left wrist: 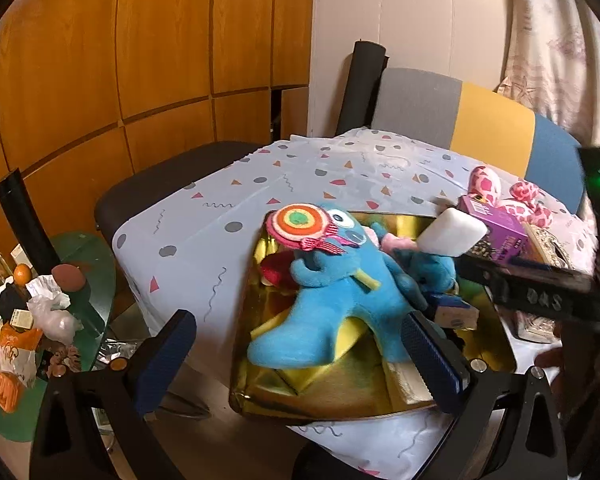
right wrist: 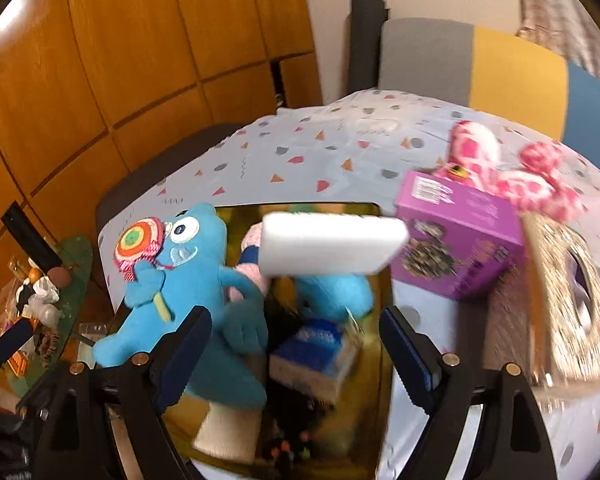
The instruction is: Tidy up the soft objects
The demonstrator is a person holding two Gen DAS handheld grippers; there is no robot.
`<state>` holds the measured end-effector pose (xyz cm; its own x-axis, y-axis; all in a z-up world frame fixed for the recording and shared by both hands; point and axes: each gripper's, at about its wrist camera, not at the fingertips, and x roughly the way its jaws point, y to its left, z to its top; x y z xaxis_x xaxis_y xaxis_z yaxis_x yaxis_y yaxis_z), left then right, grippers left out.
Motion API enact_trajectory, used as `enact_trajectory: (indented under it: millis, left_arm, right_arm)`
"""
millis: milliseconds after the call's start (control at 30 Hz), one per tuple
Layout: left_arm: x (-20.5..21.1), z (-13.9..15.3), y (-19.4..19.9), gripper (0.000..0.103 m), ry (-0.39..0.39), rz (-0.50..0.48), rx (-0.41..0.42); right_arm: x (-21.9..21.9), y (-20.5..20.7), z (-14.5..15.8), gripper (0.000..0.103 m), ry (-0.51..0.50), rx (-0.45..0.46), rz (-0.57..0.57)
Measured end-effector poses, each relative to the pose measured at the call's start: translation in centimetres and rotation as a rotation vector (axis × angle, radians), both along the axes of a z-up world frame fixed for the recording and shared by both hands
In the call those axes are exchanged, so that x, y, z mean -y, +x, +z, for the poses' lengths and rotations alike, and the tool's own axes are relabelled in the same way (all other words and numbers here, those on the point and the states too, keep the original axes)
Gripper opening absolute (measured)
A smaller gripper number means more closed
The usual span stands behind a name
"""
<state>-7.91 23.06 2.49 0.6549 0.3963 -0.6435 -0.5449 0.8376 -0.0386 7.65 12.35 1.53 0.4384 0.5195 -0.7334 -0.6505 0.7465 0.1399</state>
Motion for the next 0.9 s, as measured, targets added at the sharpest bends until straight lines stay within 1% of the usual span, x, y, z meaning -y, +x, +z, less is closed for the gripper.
enact_trajectory:
  millis: [133,300,500,633,900]
  left_arm:
    - [1.2,0.3,-0.1,0.103,-0.001,-0.016,0.006]
    - [2.5,0.6,-0.1,0.103,-0.010,-0.032,0.012]
    - [4.0,1.0,-0.2,0.103,0.012,-0.045,0.016]
    - [4.5,1.2,-0.2,0.103,0.021,-0.050,0.016]
    - [4.8,1.3,-0.3,0.103,0.026,-0.053,0.014]
  right_arm:
    - [2.9,-2.2,0.0,0.087,-0.014,0.050,-0.087]
    - [6.2,-4.6,-0.2,0.087,-0.029,0.077,-0.189]
    - [7.5,-6.0,0.2,0.087,-0.024,0.118,-0.216]
    - [7.6,-6.5,0.6,0.087,-0.017,0.137,-0.219]
    - [7.4,-7.0,0.6,0.087,-0.010,0.141,-0.212]
